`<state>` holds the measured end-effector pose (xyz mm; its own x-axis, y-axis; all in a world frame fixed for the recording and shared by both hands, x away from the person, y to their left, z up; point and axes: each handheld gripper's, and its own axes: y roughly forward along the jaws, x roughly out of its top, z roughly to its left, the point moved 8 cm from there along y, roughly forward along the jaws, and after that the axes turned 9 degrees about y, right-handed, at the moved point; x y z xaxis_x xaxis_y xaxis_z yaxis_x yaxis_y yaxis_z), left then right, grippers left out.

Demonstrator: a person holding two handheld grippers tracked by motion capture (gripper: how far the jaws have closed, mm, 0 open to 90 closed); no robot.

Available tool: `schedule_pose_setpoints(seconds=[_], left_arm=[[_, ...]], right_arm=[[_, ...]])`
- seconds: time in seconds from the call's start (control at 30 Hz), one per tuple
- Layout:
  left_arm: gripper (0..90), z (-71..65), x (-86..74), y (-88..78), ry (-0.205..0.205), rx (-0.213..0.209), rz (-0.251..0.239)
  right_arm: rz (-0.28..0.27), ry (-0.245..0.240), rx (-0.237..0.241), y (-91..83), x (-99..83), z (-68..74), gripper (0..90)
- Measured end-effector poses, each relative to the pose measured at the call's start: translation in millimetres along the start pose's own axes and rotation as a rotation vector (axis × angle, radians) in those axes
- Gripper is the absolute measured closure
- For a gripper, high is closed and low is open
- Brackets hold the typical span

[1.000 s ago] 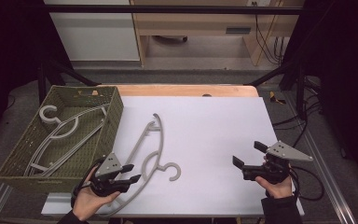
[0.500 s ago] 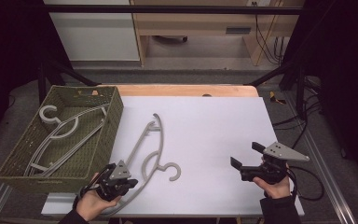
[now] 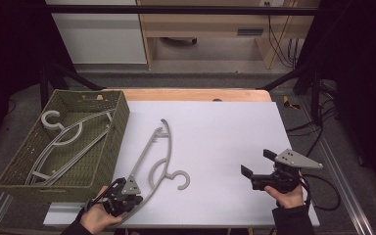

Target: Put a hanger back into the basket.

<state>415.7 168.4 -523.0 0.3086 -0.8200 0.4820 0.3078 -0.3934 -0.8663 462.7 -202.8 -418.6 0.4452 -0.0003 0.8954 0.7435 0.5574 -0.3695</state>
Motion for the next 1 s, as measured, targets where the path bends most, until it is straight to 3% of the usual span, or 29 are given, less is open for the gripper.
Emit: schedule_pose_setpoints(seconds=[0.43, 0.5, 0.77, 0.83, 1.0], left_arm=[[90.0, -7.6, 11.5, 9.9, -0.016, -0.013, -0.035], [90.0, -13.2, 17.7, 12.7, -0.018, -0.037, -0.05], [90.0, -29.5, 47.9, 28.0, -0.016, -0.042, -0.082], [90.0, -33.2, 57.1, 32.5, -0.006, -0.031, -0.083], [90.0, -46.3, 83.0, 45.4, 0.017, -0.053, -0.095]], right_arm=[[-0.002, 0.003, 0.003, 0.8, 0.5, 1.2, 1.7], [0.0, 0.0, 0.007, 1.1, 0.2, 1.3, 1.7], [0.004, 0.004, 0.007, 3.2, -0.6, 2.2, 1.7], [0.005, 0.008, 0.007, 3.9, -0.9, 2.5, 1.6], [0.003, 0.01, 0.014, 3.4, -0.6, 2.7, 1.6]])
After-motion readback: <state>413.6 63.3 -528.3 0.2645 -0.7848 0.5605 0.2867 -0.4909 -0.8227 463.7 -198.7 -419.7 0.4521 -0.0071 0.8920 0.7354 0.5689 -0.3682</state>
